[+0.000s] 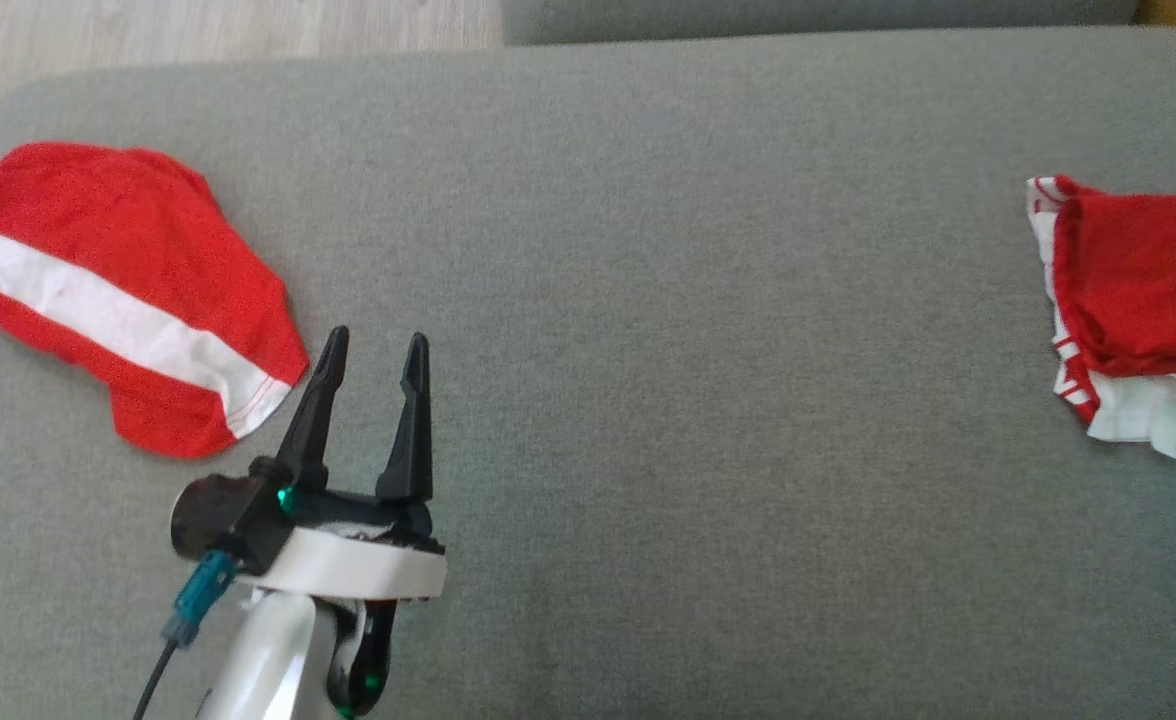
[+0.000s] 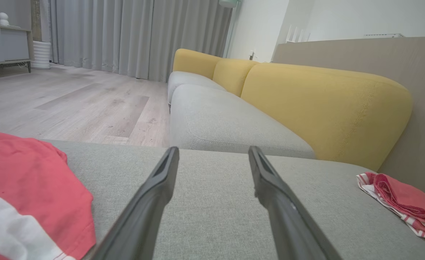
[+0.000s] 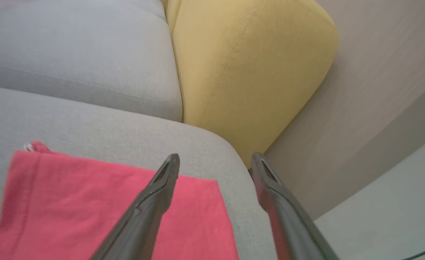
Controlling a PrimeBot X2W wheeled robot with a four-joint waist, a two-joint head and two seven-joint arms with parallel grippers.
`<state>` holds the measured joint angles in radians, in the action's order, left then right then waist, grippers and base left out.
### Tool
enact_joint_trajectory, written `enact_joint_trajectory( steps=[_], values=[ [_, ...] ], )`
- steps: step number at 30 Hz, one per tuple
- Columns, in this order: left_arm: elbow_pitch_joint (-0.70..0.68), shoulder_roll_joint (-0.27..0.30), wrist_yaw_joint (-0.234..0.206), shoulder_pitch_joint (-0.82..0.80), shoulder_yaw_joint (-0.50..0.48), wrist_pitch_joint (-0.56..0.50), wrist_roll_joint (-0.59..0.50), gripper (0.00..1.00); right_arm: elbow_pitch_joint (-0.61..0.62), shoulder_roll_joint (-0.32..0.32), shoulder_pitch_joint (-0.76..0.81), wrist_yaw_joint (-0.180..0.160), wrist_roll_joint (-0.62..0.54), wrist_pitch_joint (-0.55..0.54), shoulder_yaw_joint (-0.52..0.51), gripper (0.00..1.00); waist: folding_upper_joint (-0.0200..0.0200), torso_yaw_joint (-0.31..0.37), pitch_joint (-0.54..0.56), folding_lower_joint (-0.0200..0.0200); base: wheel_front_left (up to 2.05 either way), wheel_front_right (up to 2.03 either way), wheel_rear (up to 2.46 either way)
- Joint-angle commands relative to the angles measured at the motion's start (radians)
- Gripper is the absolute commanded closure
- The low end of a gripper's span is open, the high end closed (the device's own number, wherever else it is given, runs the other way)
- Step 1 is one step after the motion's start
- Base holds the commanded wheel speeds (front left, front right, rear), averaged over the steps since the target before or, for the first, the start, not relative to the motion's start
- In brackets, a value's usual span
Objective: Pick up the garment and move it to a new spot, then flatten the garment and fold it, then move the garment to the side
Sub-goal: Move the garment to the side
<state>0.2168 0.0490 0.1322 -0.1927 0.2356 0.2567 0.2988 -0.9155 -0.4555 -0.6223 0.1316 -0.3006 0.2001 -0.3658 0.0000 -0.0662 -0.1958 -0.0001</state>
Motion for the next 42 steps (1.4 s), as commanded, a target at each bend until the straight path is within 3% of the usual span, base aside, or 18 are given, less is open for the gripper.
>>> enact_joint_trajectory(
  steps=[1, 6, 12, 17, 27, 42],
  values=[
    [-0.032, 0.003, -0.002, 0.002, -0.037, 0.005, -0.001, 0.00, 0.049, 0.005, 0.002, -0.001, 0.004, 0.024, 0.015, 0.00, 0.0000, 0.012, 0.029, 0.0001, 0.00, 0.00, 0.00],
    [-0.047, 0.003, -0.002, 0.026, -0.062, 0.005, -0.005, 0.00, 0.147, 0.128, 0.020, -0.001, 0.051, 0.049, 0.067, 0.00, 0.0000, 0.026, 0.090, 0.0001, 0.00, 0.00, 0.00],
    [-0.082, 0.002, -0.002, 0.057, -0.087, 0.005, -0.011, 0.00, 0.358, 0.302, 0.108, -0.001, 0.159, 0.057, 0.151, 0.00, 0.0000, 0.028, 0.140, 0.0001, 0.00, 0.00, 0.00],
    [-0.089, 0.001, -0.002, 0.089, -0.098, 0.005, -0.016, 0.00, 0.516, 0.365, 0.237, -0.001, 0.245, 0.059, 0.297, 0.00, 0.0000, 0.029, 0.171, 0.0001, 0.00, 0.00, 0.00],
    [-0.045, 0.001, -0.002, 0.150, -0.085, 0.005, -0.011, 0.00, 0.613, 0.405, 0.471, -0.001, 0.372, 0.061, 0.390, 0.00, 0.0000, 0.025, 0.204, 0.0001, 0.00, 0.00, 0.00],
    [-0.023, 0.001, -0.002, 0.160, -0.078, 0.005, -0.010, 0.00, 0.616, 0.405, 0.550, -0.001, 0.418, 0.062, 0.402, 0.00, 0.0000, 0.026, 0.203, 0.0001, 0.00, 0.00, 0.00]
  ],
)
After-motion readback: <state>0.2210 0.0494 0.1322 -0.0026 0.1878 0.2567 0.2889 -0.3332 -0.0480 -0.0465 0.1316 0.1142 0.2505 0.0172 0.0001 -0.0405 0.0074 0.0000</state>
